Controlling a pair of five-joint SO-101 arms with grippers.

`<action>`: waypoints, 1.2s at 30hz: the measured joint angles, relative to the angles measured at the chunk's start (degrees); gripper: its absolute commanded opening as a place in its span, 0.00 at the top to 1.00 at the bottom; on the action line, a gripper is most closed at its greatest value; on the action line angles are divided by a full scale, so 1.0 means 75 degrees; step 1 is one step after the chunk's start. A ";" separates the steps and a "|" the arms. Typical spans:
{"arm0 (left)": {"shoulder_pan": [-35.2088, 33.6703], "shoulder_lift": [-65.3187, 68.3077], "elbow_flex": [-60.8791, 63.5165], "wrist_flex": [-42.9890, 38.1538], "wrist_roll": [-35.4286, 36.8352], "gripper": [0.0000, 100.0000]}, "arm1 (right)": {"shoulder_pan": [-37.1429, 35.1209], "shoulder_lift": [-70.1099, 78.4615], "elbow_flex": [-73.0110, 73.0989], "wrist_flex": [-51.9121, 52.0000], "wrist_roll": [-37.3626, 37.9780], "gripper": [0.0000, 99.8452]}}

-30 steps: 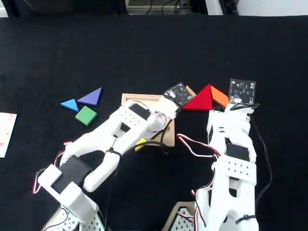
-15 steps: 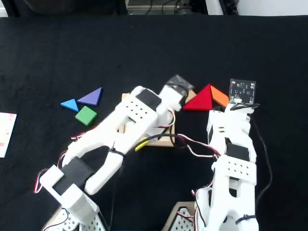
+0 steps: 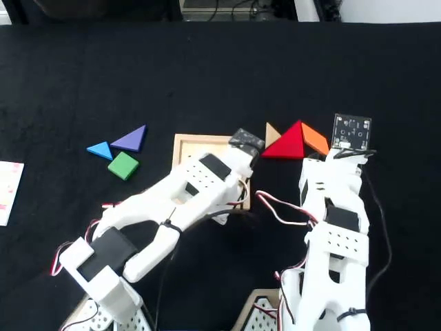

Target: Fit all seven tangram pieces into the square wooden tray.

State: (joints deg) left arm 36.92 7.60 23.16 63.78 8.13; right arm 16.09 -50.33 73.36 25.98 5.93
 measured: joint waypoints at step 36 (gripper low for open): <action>-0.2508 0.1442 -0.1172 -0.2004 -0.1008 0.97 | 0.0000 0.0000 0.0000 0.0000 0.0000 0.99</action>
State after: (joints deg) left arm 18.11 18.42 14.37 48.75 0.57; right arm 16.09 -50.33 73.36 25.98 5.93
